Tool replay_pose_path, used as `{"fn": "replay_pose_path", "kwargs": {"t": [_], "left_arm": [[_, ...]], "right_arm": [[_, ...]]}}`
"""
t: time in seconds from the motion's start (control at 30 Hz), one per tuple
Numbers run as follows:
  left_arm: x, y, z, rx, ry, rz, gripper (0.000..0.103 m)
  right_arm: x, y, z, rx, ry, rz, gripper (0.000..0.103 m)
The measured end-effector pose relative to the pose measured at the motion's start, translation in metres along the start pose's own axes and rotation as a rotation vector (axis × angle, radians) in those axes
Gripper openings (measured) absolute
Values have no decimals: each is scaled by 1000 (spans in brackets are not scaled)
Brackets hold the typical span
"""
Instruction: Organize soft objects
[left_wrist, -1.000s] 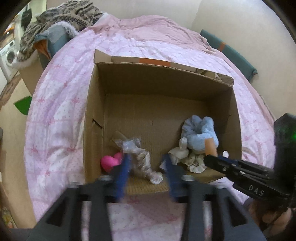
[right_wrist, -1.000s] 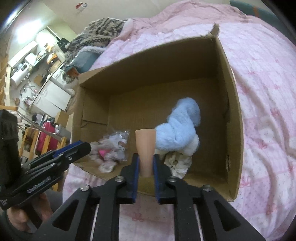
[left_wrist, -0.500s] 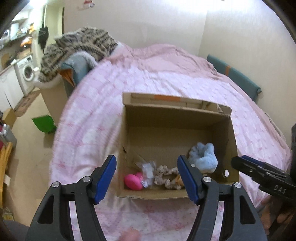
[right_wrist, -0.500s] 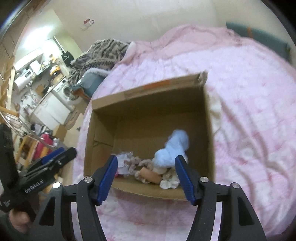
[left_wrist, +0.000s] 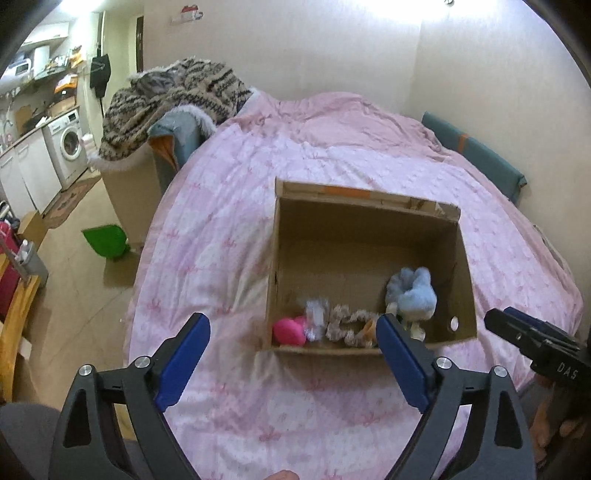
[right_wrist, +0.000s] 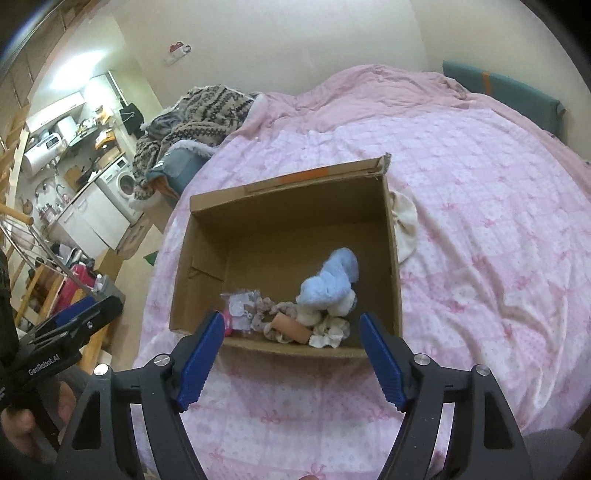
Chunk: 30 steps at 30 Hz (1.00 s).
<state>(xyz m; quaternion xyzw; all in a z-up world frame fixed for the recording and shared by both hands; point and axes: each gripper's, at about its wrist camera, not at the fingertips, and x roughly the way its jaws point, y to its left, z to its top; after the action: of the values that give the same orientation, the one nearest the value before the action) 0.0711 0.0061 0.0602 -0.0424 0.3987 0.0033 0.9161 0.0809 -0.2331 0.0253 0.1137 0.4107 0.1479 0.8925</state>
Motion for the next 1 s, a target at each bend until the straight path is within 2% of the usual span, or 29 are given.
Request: {"fn": "replay_pose_path", "kwargs": {"t": [0.17,0.3,0.43,0.6,1.0], "left_arm": [[2,7,-15,-20,17,-4,90],[0,8,-21,-13,-24,33,90],[0,3,-23,19,-52,47,91],[1,-4,-28,55,-55,38,96],[0,-4,-31,45,-67,50,98]], "right_arm": [[1,2,-14,-12,1,-34,80],[2,11,-20,-58,-13,-79,80],[3,19,-24,-100,-50,-115,101],[5,25,-26,-144,-87,-172,103],[8,29,-29,-178,-91,-203,103]]}}
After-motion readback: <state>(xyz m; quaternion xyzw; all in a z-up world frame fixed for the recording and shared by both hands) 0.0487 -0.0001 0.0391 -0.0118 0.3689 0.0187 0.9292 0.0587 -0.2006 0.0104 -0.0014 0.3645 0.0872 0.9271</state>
